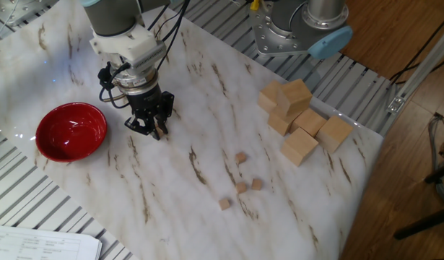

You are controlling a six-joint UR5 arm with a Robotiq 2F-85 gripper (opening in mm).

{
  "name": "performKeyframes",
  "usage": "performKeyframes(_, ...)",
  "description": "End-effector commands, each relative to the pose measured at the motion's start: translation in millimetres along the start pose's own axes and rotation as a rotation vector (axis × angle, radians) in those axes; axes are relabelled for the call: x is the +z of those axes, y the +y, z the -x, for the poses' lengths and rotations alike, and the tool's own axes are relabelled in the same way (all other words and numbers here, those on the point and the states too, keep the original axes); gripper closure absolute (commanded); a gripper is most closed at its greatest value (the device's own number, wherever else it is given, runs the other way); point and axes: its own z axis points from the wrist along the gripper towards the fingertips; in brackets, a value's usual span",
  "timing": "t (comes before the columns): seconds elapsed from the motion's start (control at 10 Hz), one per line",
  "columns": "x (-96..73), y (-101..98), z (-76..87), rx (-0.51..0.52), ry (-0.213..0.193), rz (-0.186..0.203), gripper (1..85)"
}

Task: Stack the blocks into a pyramid shape

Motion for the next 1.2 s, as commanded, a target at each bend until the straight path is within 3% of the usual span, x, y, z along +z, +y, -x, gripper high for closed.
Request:
performKeyframes(0.0, -1.6, 0.6, 2.1, 0.006, -0.012, 0.004, 61.0)
performKeyframes(1.1, -0.9, 4.0, 0.1, 0.018, -0.007, 0.019, 61.0)
